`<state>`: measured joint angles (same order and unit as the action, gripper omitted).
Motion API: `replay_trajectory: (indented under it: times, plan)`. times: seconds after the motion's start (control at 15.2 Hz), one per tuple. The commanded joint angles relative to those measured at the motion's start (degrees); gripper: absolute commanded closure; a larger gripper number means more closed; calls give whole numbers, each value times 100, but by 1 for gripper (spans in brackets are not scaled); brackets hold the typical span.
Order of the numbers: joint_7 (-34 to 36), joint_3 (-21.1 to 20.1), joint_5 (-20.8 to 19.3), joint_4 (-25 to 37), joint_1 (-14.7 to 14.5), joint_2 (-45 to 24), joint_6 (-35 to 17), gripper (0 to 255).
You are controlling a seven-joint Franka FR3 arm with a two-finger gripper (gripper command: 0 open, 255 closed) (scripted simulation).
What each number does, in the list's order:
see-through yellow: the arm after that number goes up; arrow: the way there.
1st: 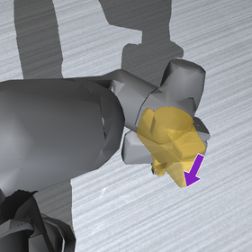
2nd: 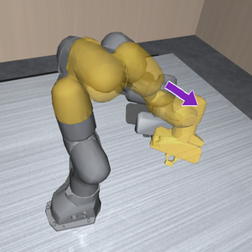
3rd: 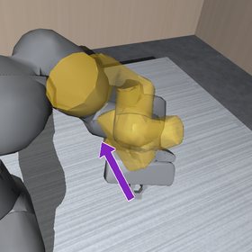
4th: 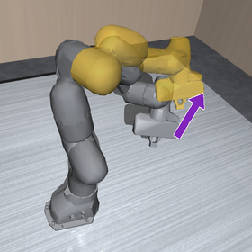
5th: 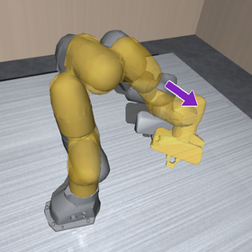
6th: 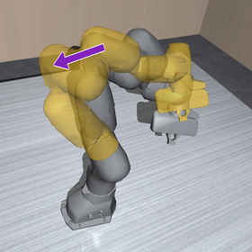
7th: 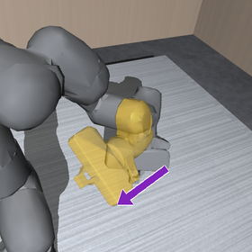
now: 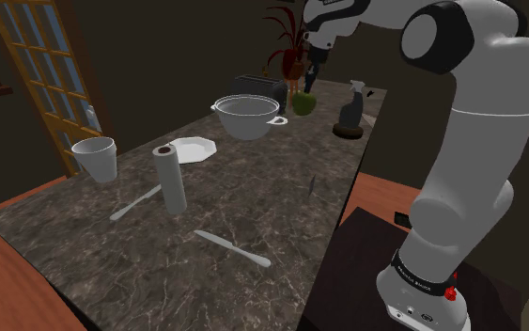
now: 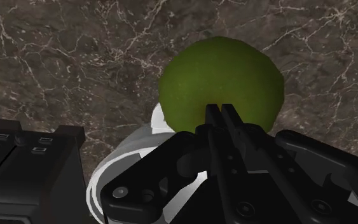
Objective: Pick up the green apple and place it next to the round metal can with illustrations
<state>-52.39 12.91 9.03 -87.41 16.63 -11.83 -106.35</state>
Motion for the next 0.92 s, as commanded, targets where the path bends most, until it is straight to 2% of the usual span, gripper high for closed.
replay_trajectory:
  times: [0.0, 0.4, 0.79, 0.86]
  plan:
    - [-292, 97, 87, 169, 188, -130, 80, 255]
    - [-1039, 323, 375, 992, 776, -716, 444, 255]
    - [-1679, 445, 713, 2313, 1504, -1598, 1013, 255]
    - [-1707, 446, 731, 2404, 1549, -1655, 1051, 255]
